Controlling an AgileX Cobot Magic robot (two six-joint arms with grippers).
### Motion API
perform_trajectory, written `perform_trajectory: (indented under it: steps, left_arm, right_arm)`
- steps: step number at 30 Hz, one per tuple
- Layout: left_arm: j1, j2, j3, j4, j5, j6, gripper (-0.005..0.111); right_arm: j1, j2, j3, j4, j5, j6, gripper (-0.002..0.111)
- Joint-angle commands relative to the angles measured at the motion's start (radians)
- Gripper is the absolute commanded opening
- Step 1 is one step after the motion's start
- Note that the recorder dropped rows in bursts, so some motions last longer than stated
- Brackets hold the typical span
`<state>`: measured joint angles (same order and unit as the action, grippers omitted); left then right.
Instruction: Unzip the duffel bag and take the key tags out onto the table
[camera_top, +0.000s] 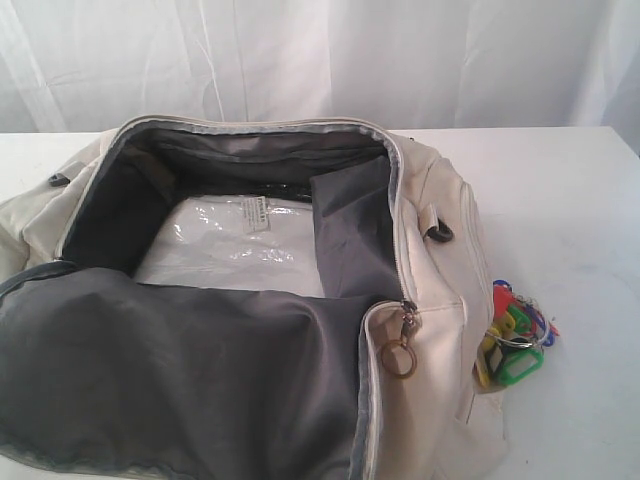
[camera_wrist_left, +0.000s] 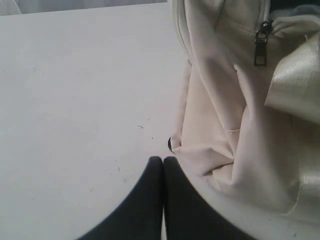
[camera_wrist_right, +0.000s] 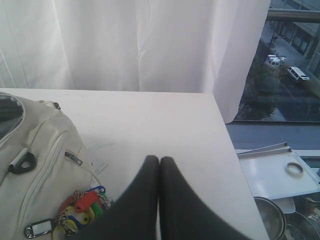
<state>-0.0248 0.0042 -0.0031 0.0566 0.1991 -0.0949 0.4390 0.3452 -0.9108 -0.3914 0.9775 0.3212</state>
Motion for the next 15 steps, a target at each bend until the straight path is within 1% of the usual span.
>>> perform_trajectory:
  steps: [1, 15]
  left_arm:
    - [0.000, -0.004, 0.003, -0.004, -0.010, 0.002, 0.000]
    - [0.000, -0.004, 0.003, 0.000, 0.011, 0.004, 0.000]
  right_arm:
    - [0.002, -0.007, -0.006, -0.005, 0.002, -0.004, 0.000]
    - [0.002, -0.010, -0.006, -0.005, 0.004, -0.004, 0.000]
